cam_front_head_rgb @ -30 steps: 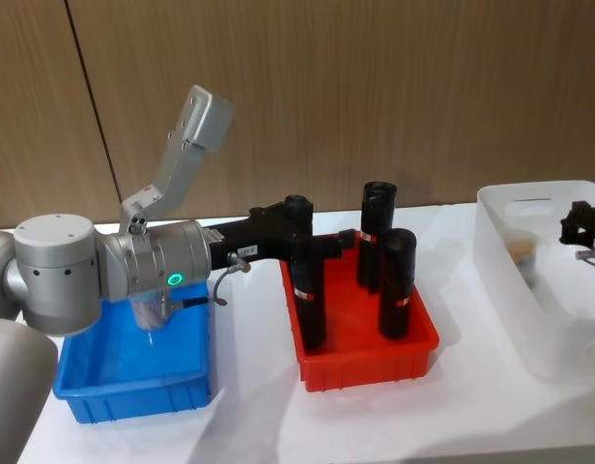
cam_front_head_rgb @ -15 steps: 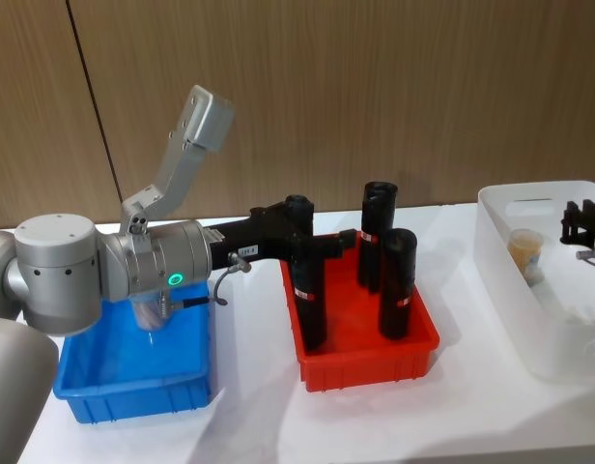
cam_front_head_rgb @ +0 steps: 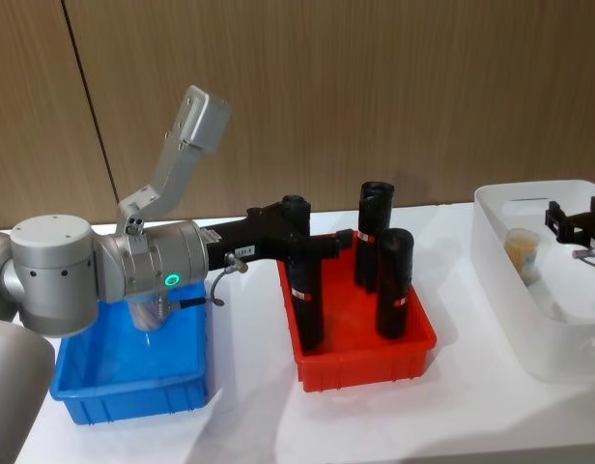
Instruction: Pick the cotton swabs from the blue box and place them into the white box.
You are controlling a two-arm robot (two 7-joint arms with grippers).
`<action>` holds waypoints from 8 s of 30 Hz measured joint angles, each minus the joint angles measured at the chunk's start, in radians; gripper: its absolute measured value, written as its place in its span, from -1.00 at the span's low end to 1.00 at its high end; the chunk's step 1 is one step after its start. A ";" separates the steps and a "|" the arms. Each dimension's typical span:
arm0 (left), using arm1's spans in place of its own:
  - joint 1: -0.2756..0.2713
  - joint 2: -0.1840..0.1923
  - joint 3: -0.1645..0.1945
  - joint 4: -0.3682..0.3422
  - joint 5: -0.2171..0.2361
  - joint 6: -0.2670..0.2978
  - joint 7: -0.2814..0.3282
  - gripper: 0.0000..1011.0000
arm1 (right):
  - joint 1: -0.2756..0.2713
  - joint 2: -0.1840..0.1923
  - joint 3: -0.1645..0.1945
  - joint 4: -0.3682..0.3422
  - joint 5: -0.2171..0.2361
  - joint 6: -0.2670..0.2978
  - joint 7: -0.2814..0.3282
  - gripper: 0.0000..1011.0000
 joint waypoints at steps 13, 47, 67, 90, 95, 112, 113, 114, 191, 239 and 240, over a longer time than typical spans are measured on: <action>0.000 0.000 0.000 0.000 0.000 0.000 0.000 0.99 | 0.000 0.000 0.000 0.000 0.000 0.000 0.000 0.91; 0.000 0.000 0.000 0.000 0.000 0.000 0.000 0.99 | 0.000 0.000 0.000 0.000 0.000 0.000 0.000 0.98; 0.019 0.006 0.004 -0.016 0.006 -0.018 0.033 0.99 | -0.030 0.005 -0.011 -0.026 0.004 -0.027 0.005 0.98; 0.184 0.059 0.050 -0.160 0.061 -0.186 0.334 0.99 | -0.248 0.039 -0.092 -0.218 0.055 -0.229 0.055 0.98; 0.216 0.070 0.059 -0.188 0.072 -0.218 0.394 0.99 | -0.292 0.046 -0.108 -0.256 0.065 -0.270 0.065 0.98; 0.342 0.111 0.093 -0.298 0.114 -0.345 0.623 0.99 | -0.429 0.068 -0.160 -0.376 0.095 -0.397 0.095 0.98; 0.348 0.112 0.095 -0.303 0.116 -0.351 0.634 0.99 | -0.433 0.068 -0.161 -0.379 0.096 -0.400 0.096 0.98; 0.359 0.116 0.098 -0.312 0.120 -0.362 0.653 0.99 | -0.434 0.068 -0.161 -0.380 0.096 -0.402 0.096 0.98; 0.447 0.144 0.121 -0.388 0.149 -0.451 0.814 0.99 | -0.159 0.000 -0.147 0.039 0.175 -0.463 0.455 0.98; 0.447 0.144 0.121 -0.388 0.149 -0.451 0.814 0.99 | 0.193 -0.100 -0.159 0.631 0.236 -0.612 0.725 0.98; 0.447 0.144 0.121 -0.388 0.149 -0.451 0.814 0.99 | 0.195 -0.101 -0.159 0.634 0.236 -0.614 0.725 0.98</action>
